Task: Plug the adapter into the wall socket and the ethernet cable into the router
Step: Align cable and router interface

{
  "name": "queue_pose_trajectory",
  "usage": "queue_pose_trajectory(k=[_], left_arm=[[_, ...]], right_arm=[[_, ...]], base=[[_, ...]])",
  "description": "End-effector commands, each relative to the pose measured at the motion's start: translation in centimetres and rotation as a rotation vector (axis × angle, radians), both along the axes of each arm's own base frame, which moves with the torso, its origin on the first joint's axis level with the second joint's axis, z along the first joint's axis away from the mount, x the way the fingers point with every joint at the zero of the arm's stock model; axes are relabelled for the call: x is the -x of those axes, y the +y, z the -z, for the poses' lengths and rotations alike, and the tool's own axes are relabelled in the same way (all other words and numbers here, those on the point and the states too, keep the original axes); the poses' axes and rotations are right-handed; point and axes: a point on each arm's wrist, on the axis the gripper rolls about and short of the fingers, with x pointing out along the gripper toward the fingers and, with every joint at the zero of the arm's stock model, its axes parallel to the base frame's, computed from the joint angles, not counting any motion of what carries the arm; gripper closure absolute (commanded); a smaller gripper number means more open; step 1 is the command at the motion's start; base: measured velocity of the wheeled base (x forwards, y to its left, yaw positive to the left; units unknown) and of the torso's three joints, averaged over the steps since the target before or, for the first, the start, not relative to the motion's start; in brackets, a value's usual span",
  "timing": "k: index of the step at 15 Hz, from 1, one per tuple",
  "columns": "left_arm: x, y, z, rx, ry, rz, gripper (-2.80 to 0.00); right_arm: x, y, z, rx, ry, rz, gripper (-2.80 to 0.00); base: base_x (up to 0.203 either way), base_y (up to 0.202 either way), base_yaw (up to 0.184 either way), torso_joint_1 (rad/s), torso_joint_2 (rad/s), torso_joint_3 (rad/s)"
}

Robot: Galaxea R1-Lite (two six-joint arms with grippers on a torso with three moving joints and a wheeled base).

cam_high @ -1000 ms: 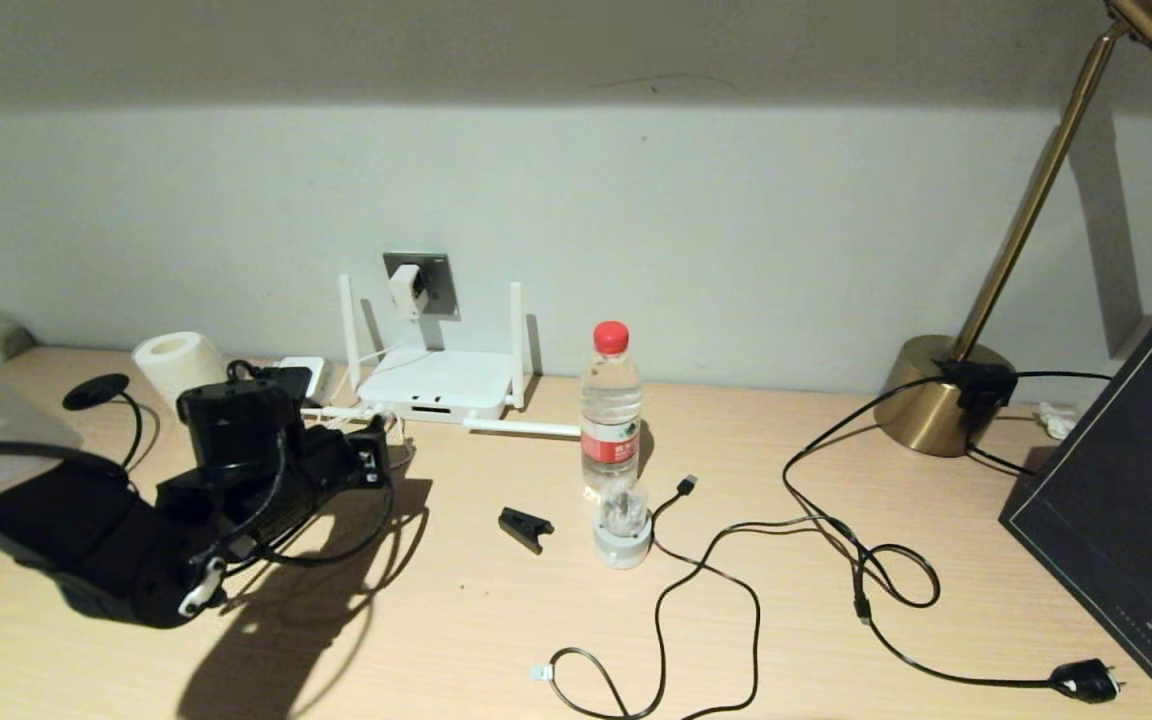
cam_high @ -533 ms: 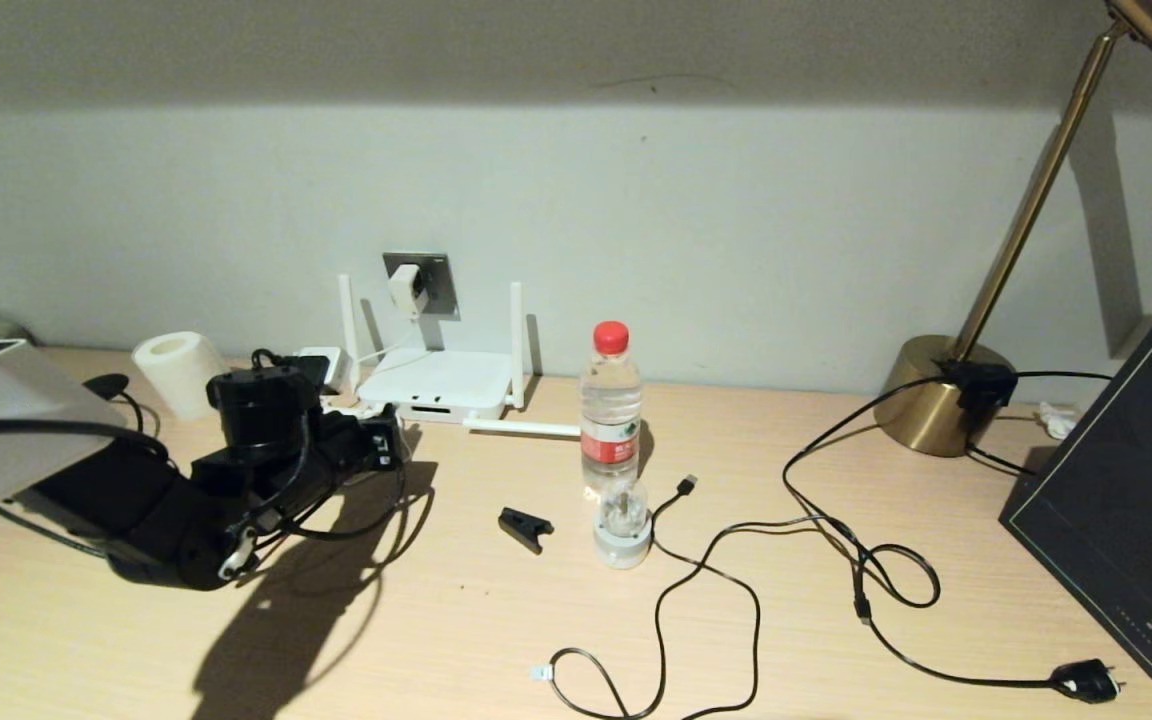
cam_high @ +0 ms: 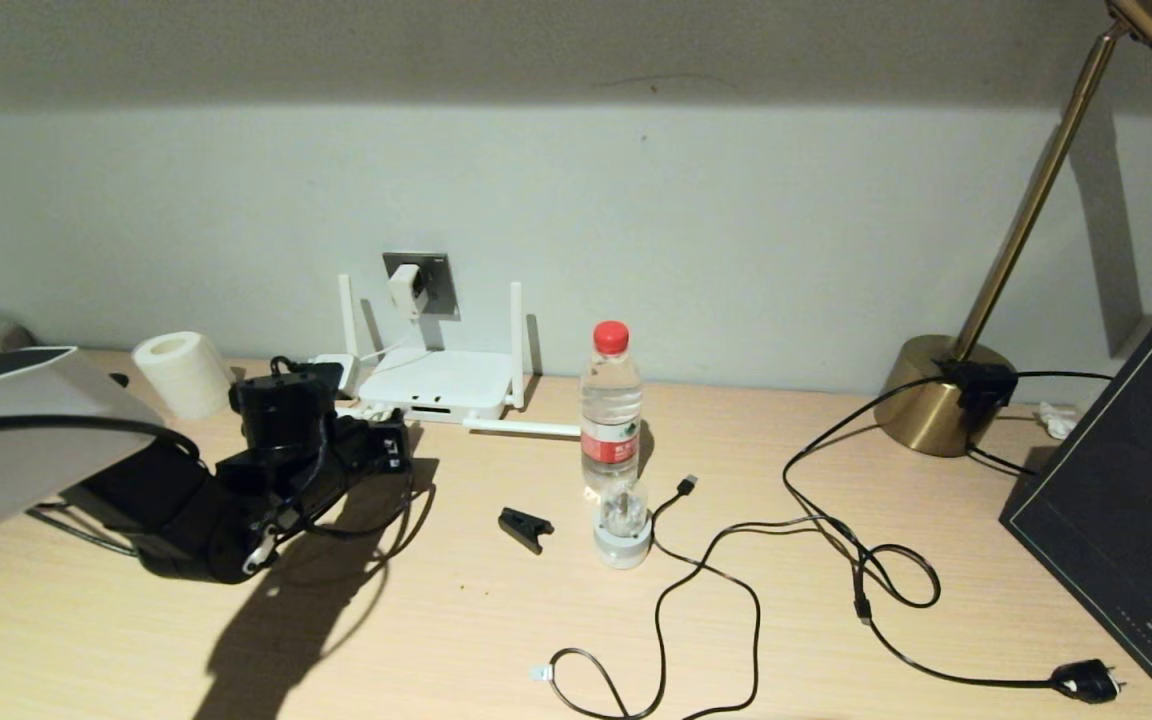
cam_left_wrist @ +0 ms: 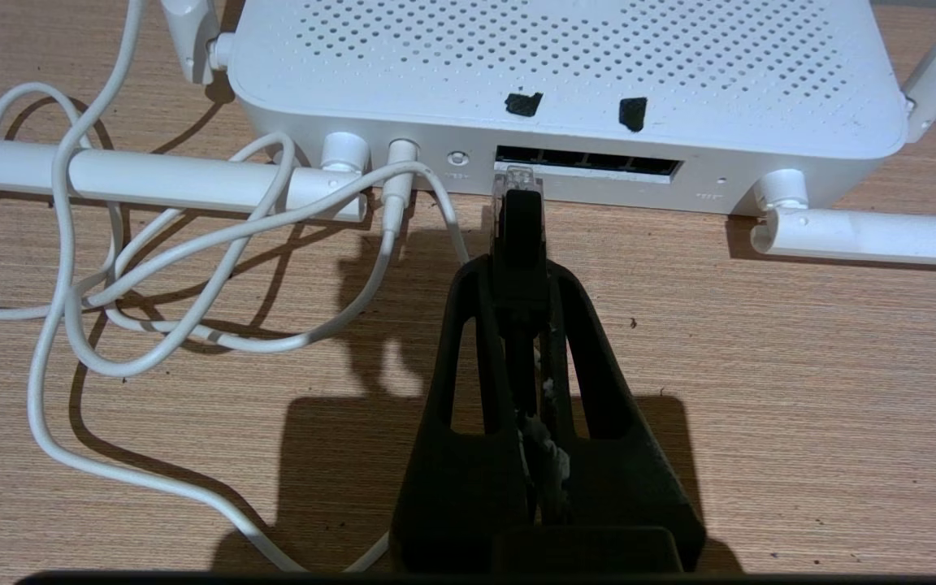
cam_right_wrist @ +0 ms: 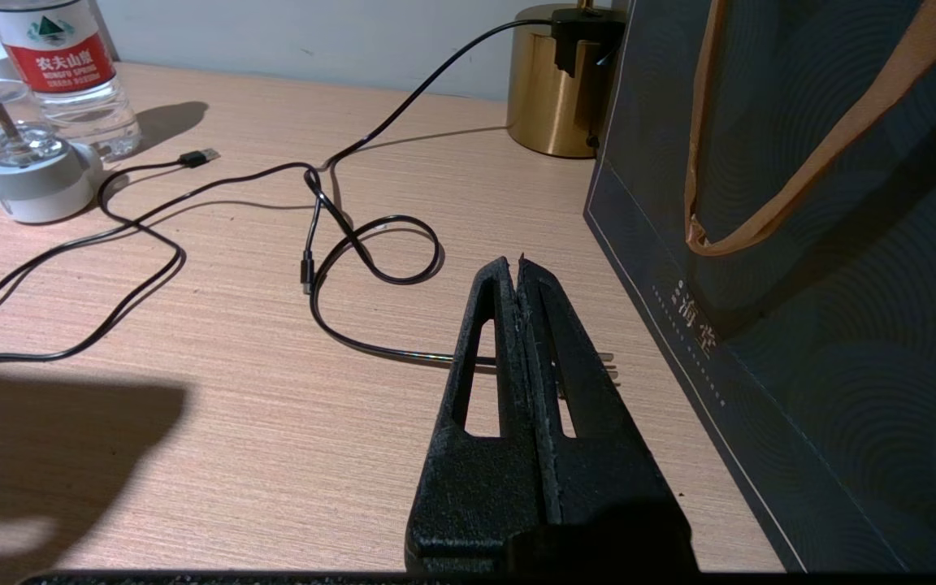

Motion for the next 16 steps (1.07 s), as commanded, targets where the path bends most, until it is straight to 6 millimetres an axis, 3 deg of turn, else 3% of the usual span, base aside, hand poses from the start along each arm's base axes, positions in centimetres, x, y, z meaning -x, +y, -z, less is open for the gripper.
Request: queue_pose_trajectory(k=[1,16], left_arm=[[-0.09,0.03,0.19,0.0,-0.001,-0.002,0.0],[-0.16,-0.11,0.0,0.001,-0.008,0.002,0.0]], right_arm=[[-0.29,0.0,0.97,0.0,0.036,-0.001,0.0],[-0.29,0.0,0.97,0.001,0.036,-0.002,0.0]], base=[[0.0,0.0,0.0,0.0,0.0,0.0],[0.0,0.0,0.0,0.0,0.0,0.0]])
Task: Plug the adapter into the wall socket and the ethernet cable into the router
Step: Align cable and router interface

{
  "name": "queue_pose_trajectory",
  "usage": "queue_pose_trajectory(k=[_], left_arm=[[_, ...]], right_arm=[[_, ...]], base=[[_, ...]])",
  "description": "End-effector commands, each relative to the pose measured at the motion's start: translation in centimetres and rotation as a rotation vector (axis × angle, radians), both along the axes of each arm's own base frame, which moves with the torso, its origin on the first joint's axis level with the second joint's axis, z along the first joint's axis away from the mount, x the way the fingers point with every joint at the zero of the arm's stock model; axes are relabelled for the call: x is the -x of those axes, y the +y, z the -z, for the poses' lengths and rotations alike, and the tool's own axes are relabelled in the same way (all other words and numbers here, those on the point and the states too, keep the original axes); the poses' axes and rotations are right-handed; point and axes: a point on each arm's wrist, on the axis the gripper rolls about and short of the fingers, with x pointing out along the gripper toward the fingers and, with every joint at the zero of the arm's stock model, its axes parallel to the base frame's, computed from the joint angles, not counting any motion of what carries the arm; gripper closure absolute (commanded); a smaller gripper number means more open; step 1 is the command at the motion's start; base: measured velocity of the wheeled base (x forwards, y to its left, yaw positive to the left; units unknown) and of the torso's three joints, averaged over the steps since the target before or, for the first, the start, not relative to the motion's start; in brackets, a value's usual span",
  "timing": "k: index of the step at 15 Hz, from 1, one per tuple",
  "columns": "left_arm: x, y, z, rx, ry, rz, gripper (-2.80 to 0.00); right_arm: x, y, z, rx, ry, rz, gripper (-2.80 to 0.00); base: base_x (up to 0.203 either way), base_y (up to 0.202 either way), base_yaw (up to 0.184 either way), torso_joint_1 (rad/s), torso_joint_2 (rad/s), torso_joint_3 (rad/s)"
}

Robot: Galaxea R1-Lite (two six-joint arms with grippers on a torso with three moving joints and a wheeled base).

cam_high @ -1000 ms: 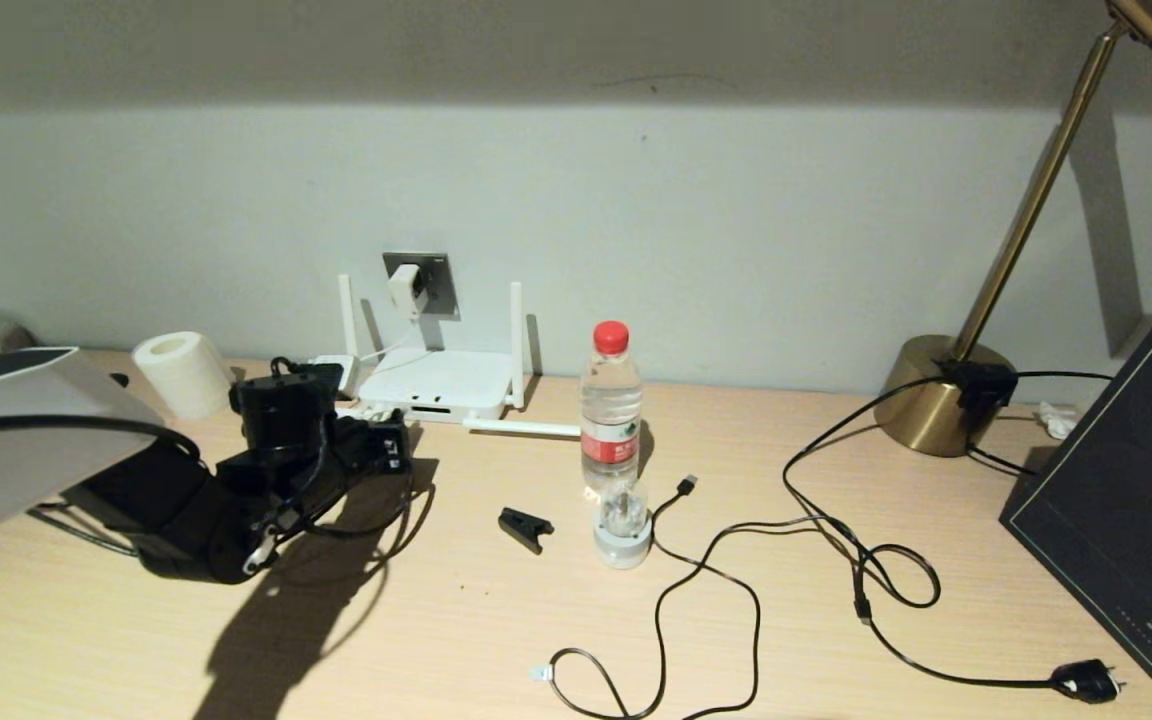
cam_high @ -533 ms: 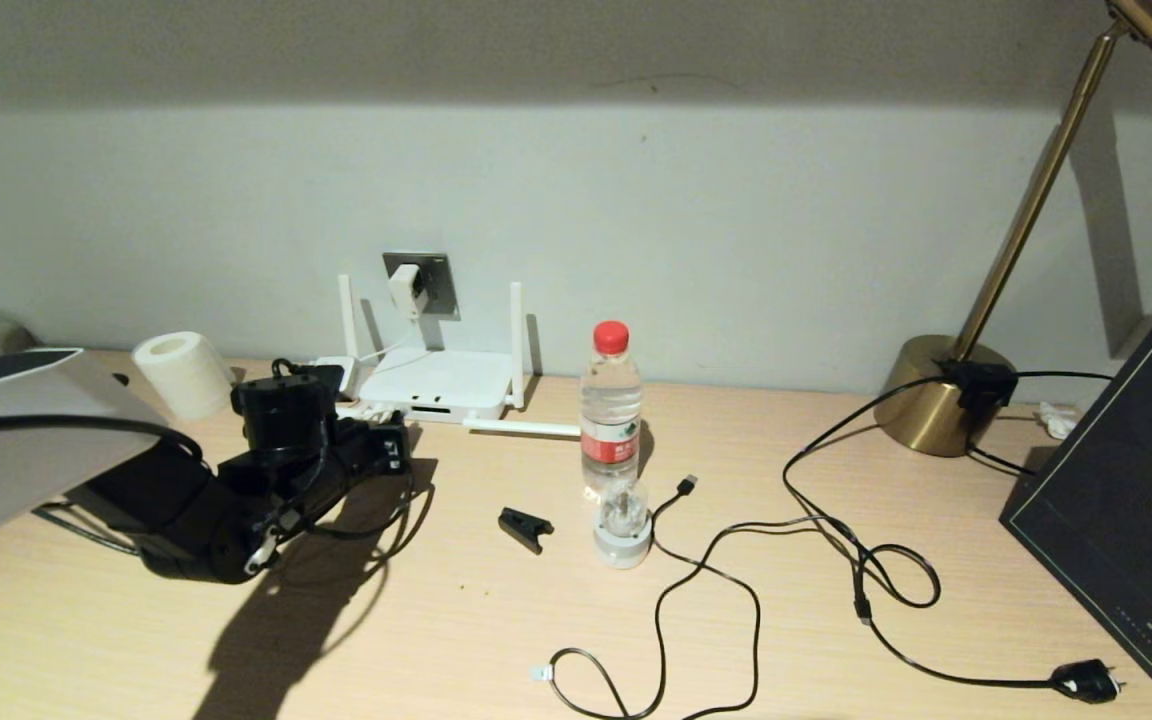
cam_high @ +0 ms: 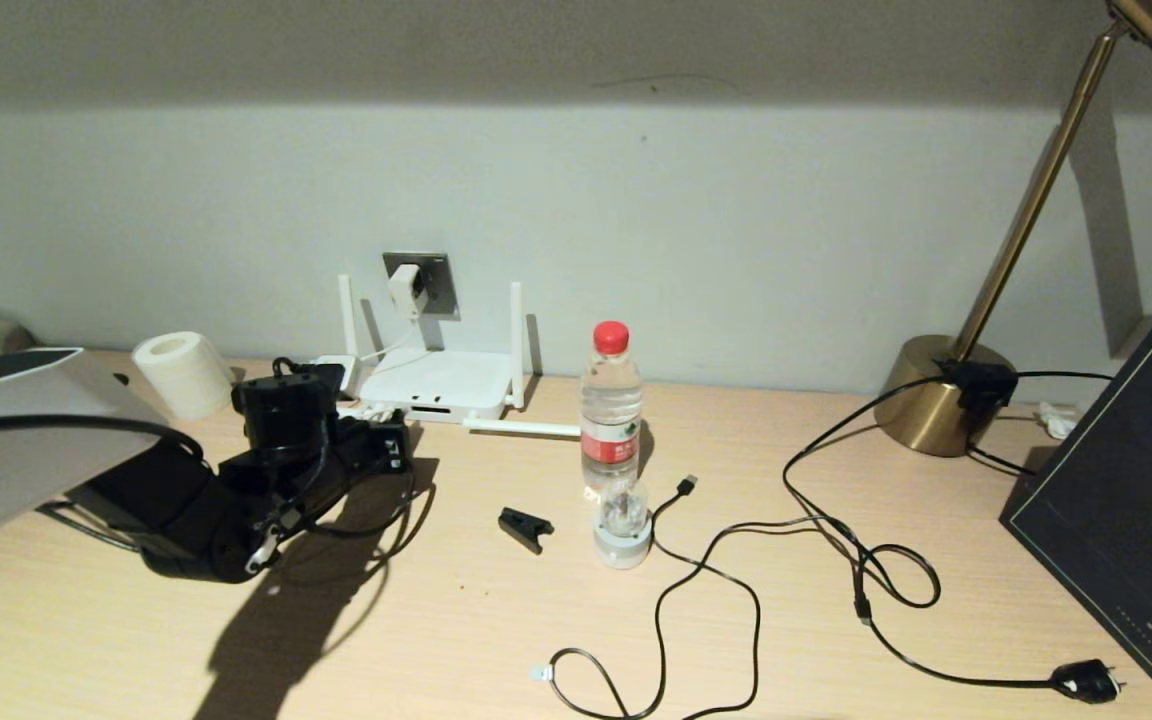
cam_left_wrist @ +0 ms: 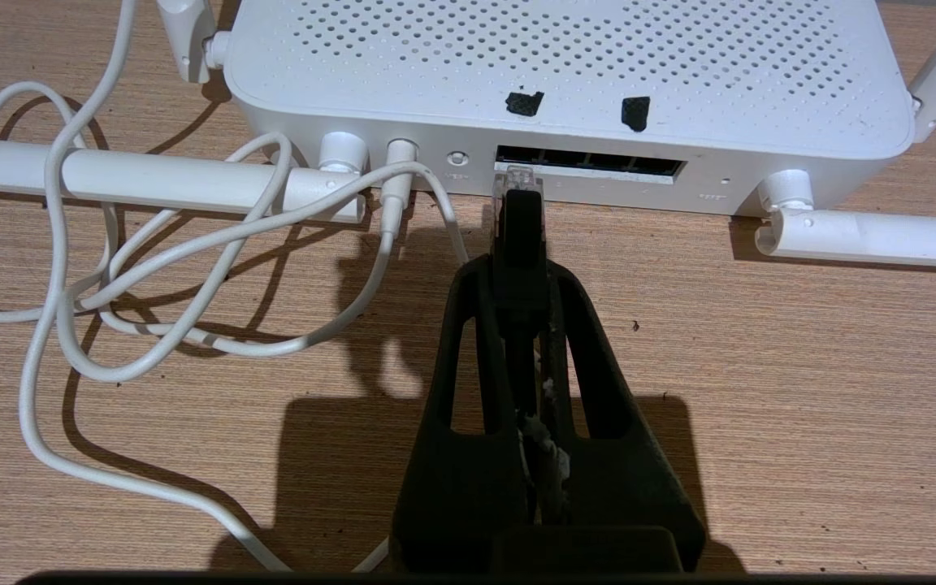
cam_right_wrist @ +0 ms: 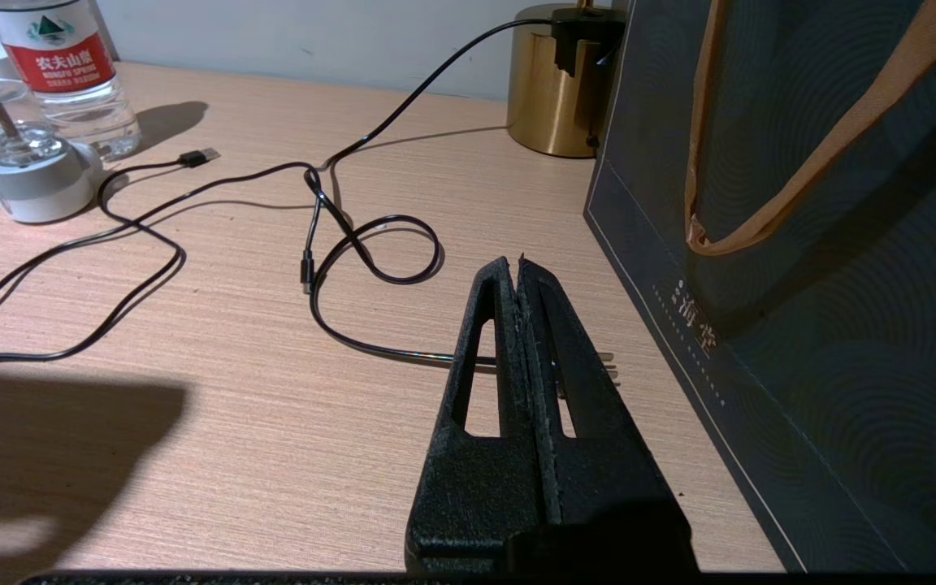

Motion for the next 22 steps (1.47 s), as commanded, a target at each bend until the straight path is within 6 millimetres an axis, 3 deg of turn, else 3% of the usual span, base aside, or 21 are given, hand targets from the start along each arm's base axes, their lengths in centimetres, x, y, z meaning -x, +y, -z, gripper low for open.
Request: queue_pose_trajectory(k=[1,22], left_arm=[[0.0,-0.1,-0.1,0.001,-0.008,0.001,0.0],[-1.4,-0.3,0.5,0.002,-0.014,0.003,0.0]], right_arm=[[-0.3,0.0,1.0,0.0,0.036,0.0,0.0],[-0.3,0.0,1.0,0.0,0.036,-0.001,0.0]], base=[[0.0,0.0,0.0,0.0,0.0,0.0],[0.0,0.0,0.0,0.0,0.0,0.0]])
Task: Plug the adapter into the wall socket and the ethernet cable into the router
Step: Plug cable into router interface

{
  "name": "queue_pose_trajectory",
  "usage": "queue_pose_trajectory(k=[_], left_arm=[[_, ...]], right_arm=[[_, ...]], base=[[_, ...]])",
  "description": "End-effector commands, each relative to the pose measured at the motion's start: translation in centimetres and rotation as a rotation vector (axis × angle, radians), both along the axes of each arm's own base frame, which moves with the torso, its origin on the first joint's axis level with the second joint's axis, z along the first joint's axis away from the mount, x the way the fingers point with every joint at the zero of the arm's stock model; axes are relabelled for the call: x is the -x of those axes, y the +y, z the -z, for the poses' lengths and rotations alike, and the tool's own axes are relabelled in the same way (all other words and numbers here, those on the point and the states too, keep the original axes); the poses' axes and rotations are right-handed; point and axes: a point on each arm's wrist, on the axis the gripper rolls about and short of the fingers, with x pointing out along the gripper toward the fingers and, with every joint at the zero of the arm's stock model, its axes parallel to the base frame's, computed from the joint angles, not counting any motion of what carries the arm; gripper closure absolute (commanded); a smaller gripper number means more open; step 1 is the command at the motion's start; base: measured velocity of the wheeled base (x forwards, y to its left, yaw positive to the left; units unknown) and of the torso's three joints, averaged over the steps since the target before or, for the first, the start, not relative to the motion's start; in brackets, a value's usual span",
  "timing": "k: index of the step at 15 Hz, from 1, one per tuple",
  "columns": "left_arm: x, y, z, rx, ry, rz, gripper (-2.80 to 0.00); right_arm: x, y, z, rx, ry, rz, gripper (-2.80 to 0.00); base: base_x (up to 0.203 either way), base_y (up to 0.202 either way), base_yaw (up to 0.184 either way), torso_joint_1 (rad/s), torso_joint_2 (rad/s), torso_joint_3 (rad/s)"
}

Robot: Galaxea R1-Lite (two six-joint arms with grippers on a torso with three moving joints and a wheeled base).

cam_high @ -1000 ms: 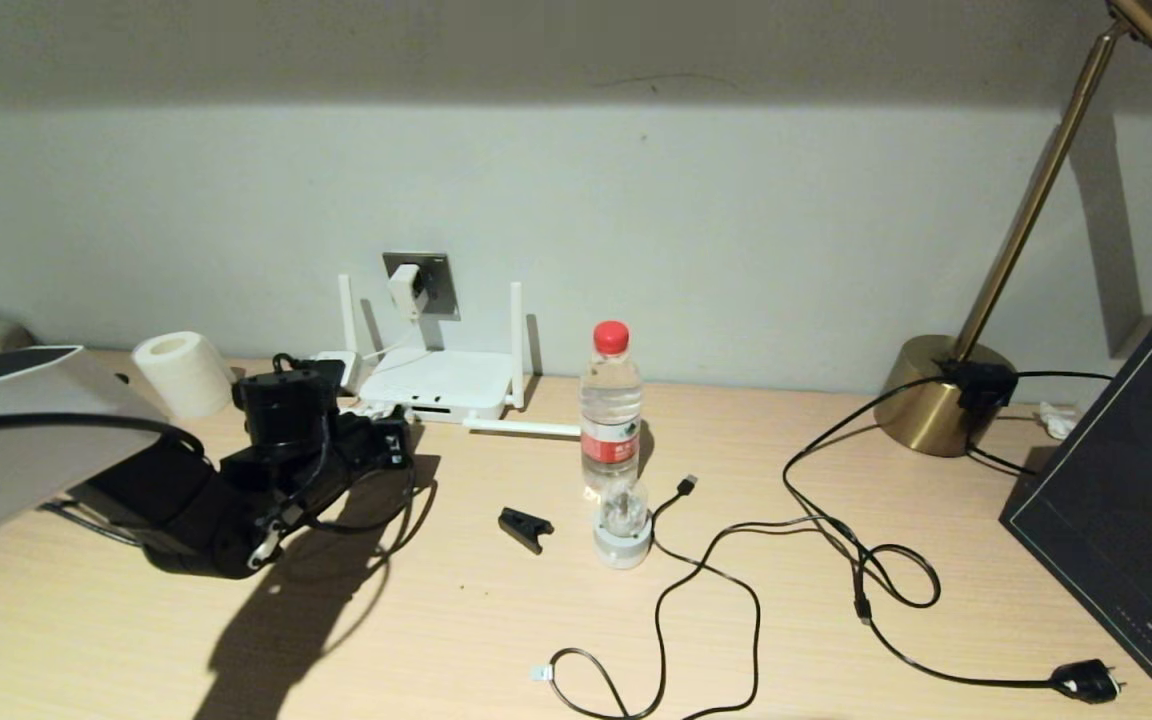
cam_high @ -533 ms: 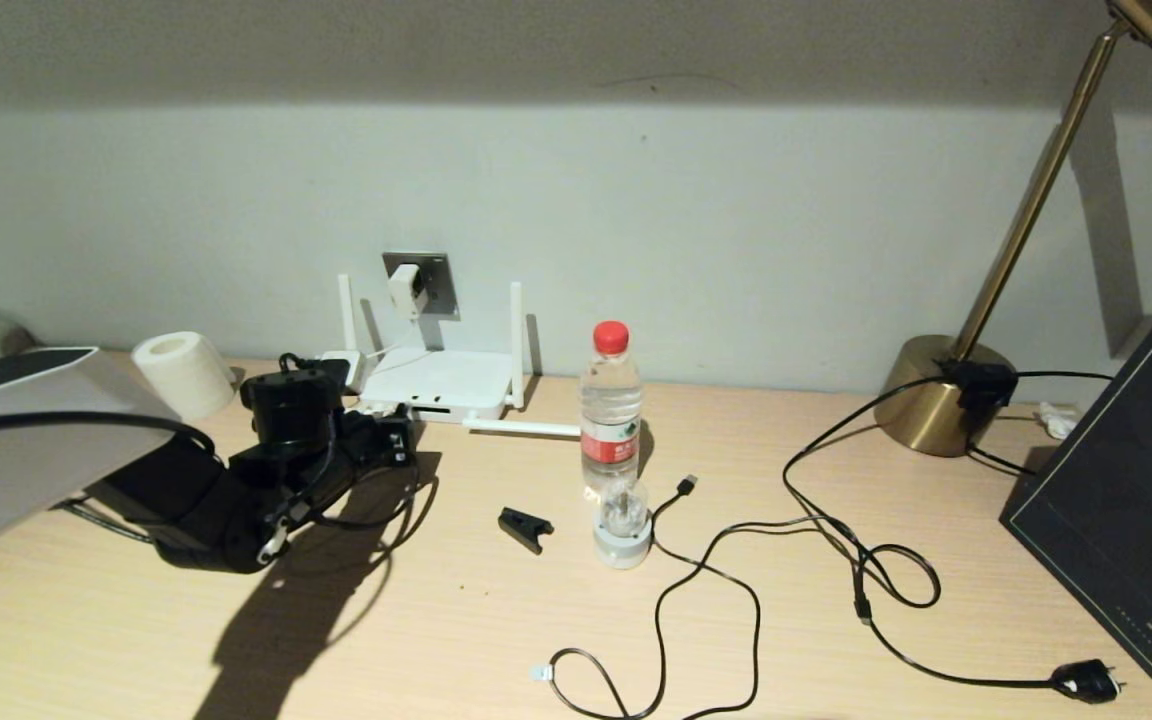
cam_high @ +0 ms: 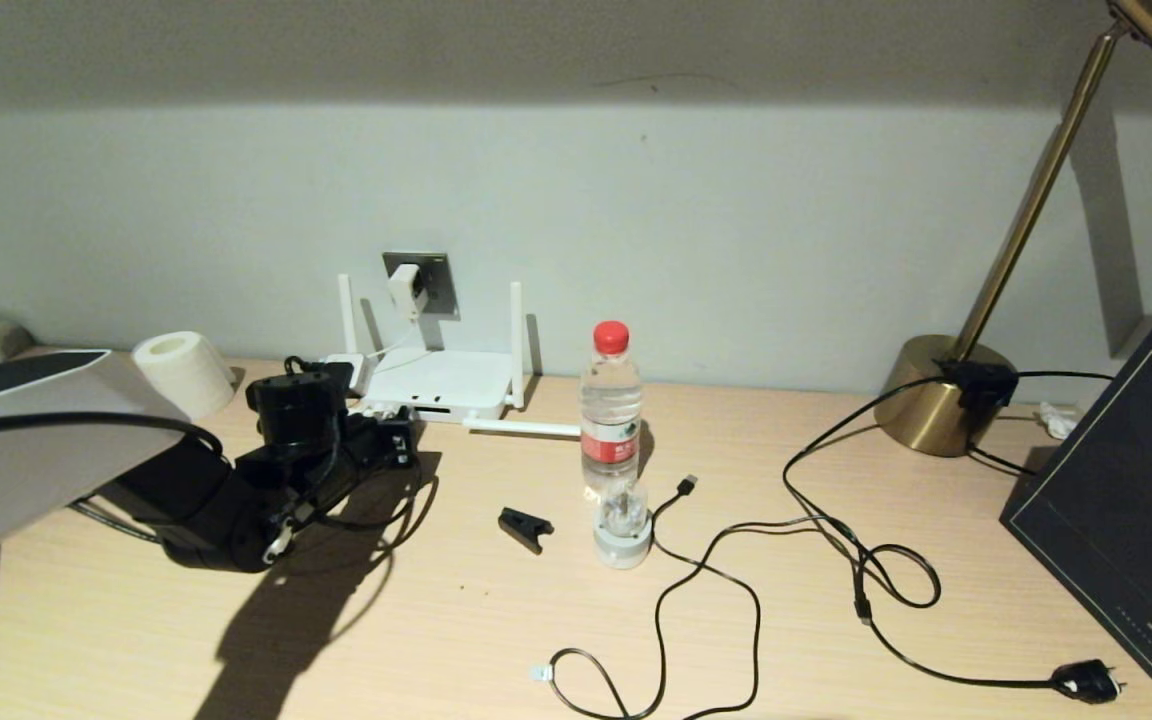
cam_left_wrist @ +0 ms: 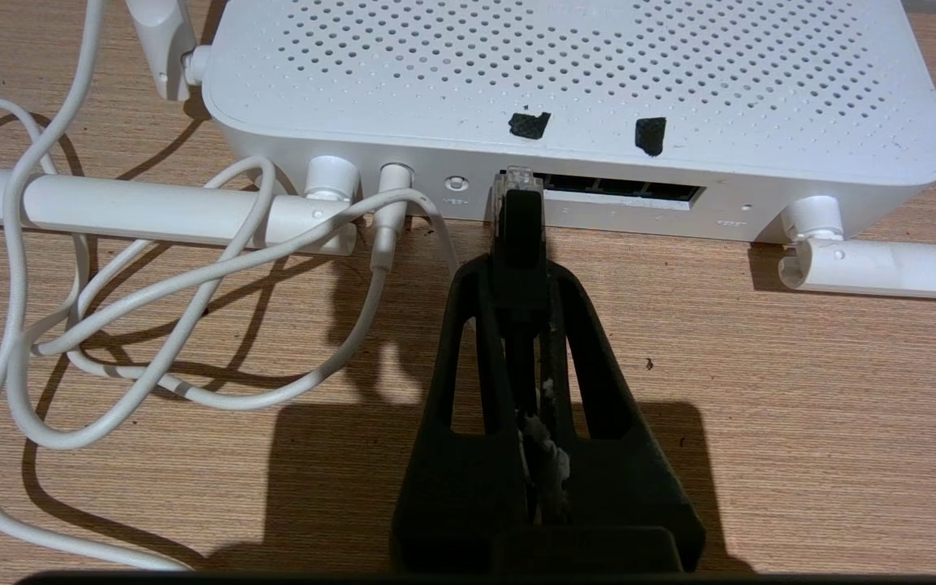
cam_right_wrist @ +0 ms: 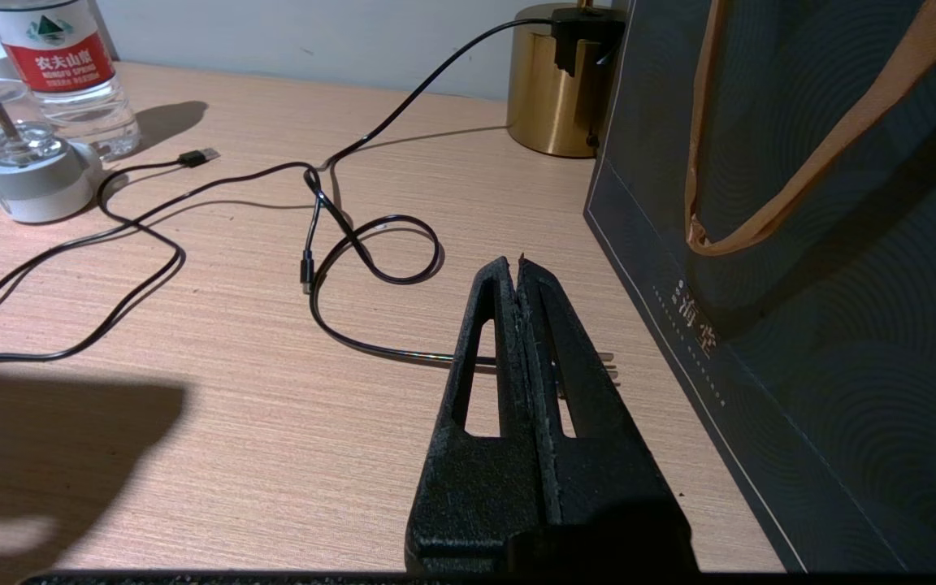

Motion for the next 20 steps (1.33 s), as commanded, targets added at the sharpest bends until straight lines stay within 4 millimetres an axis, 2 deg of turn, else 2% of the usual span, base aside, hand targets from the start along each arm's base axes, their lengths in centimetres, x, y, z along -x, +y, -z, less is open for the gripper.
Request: queue_pose_trajectory(k=[1,20], left_arm=[[0.0,-0.01,-0.13,-0.001,-0.007,0.0,0.0],[-0.14,-0.48,-0.05,0.0,-0.009,0.011,0.0]], right_arm=[[-0.29,0.0,0.97,0.0,0.036,0.0,0.0],[-0.29,0.0,0.97,0.0,0.036,0.0,0.0]], base=[[0.0,0.0,0.0,0.0,0.0,0.0],[0.0,0.0,0.0,0.0,0.0,0.0]])
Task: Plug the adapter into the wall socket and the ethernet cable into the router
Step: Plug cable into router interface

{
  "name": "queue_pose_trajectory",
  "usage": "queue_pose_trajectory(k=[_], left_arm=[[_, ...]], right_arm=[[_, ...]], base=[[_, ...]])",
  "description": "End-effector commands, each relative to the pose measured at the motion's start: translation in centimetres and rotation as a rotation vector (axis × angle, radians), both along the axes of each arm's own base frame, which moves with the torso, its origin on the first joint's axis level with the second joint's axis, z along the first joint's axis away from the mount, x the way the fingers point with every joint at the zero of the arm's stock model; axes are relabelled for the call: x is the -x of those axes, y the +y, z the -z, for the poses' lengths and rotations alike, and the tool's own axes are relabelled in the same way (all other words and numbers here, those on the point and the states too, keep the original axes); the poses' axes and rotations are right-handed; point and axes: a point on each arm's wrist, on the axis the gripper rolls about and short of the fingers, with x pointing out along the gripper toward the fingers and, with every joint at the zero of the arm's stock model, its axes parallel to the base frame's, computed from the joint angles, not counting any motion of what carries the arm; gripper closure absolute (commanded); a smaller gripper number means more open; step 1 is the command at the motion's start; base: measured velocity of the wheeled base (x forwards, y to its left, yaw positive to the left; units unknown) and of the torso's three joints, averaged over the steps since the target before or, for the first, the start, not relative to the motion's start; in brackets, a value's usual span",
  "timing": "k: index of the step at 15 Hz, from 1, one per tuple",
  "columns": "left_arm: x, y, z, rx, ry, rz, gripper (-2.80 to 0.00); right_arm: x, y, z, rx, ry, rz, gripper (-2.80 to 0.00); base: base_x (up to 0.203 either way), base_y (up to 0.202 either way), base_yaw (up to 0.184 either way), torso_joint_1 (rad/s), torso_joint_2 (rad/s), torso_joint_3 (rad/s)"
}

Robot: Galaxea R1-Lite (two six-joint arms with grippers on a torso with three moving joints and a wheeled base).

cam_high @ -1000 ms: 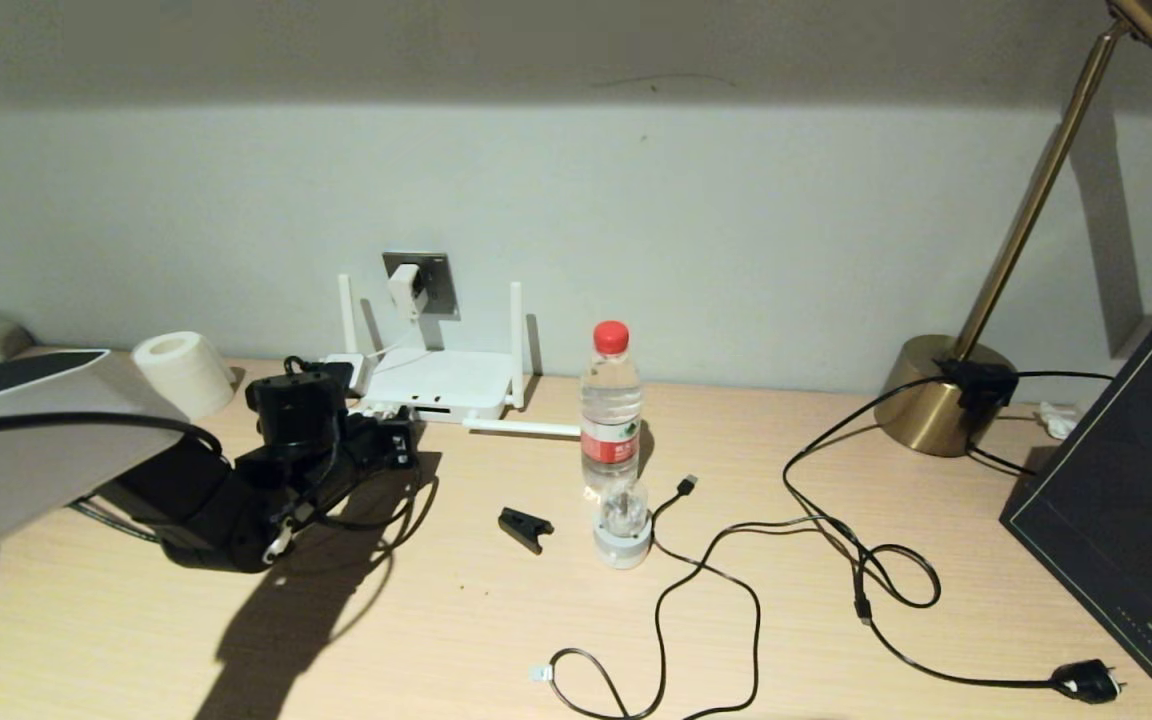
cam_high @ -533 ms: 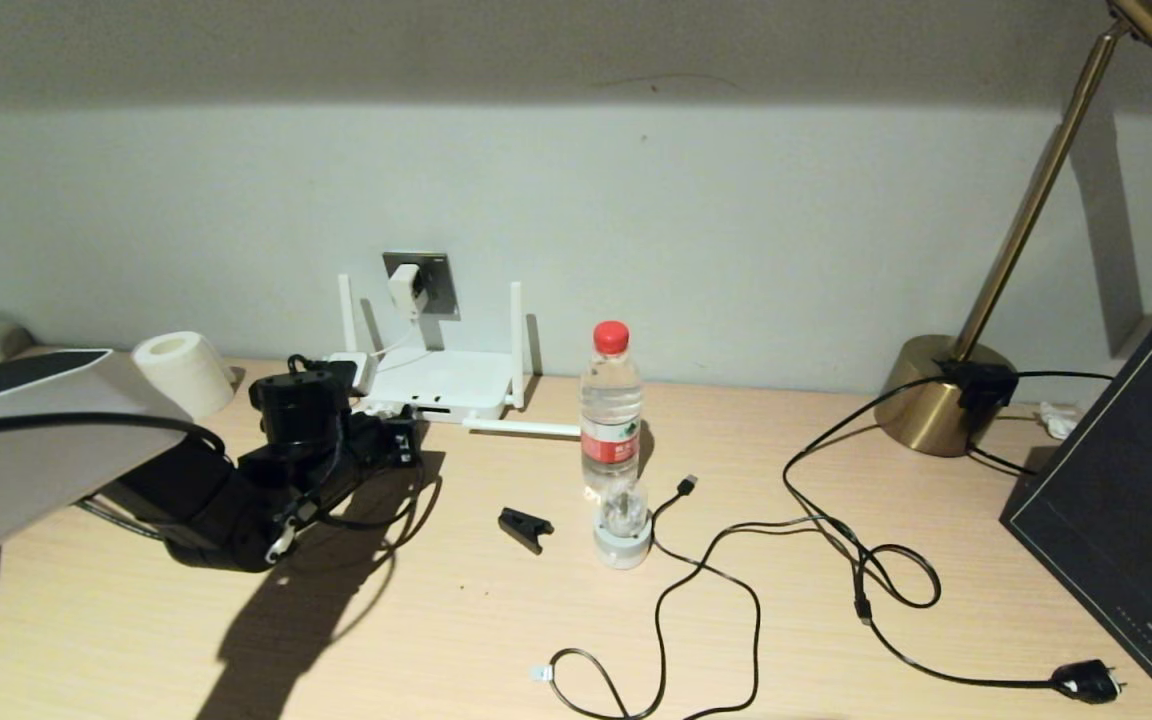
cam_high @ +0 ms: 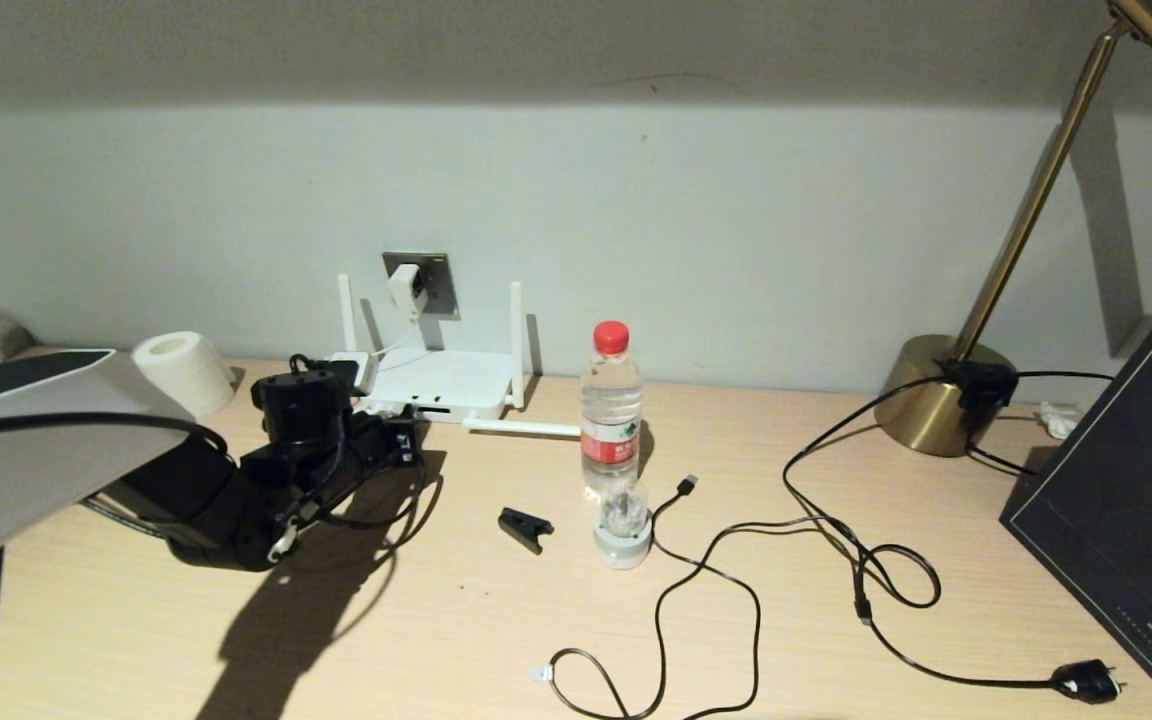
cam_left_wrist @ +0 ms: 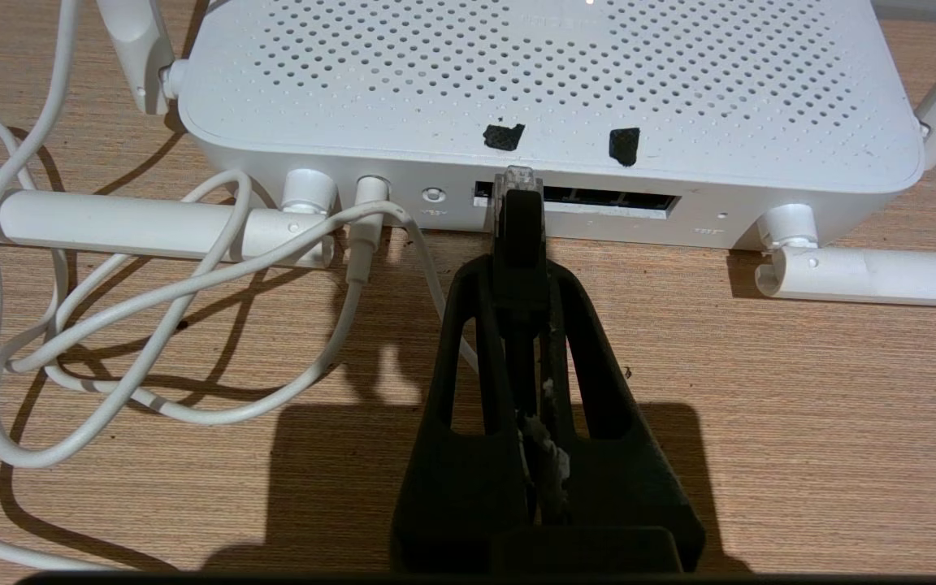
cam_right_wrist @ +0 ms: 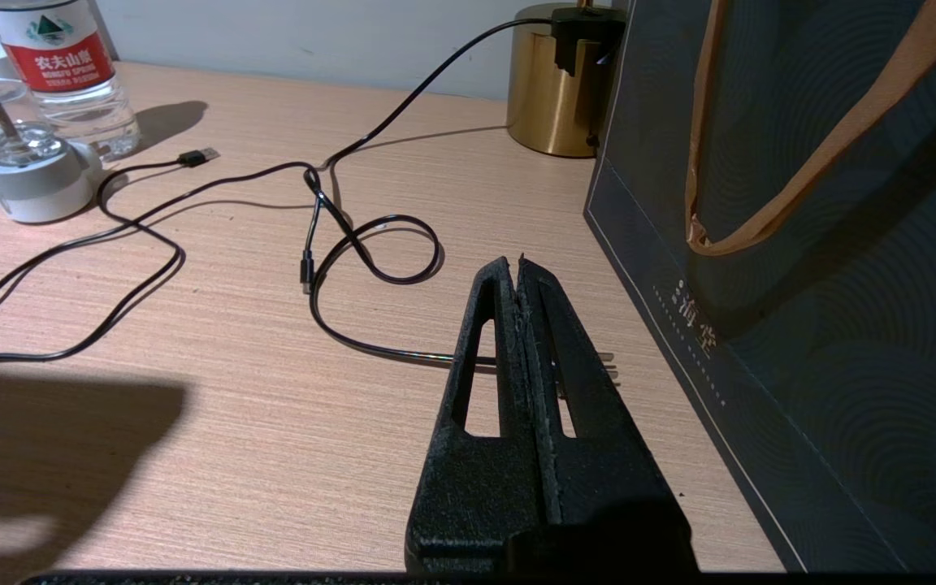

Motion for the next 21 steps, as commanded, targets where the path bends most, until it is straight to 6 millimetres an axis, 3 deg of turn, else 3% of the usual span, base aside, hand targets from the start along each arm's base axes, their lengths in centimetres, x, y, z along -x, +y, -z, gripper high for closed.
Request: queue_pose_trajectory(k=[1,21], left_arm=[[-0.07,0.04,0.18,0.0,0.0,-0.002,0.0],[-0.23,0.08,-0.16,0.005,-0.016,-0.005,0.0]], right_arm=[[-0.29,0.0,0.97,0.001,0.036,-0.001,0.0],[-0.29,0.0,0.97,0.001,0.036,-0.001,0.0]], base=[[0.0,0.0,0.0,0.0,0.0,0.0],[0.0,0.0,0.0,0.0,0.0,0.0]])
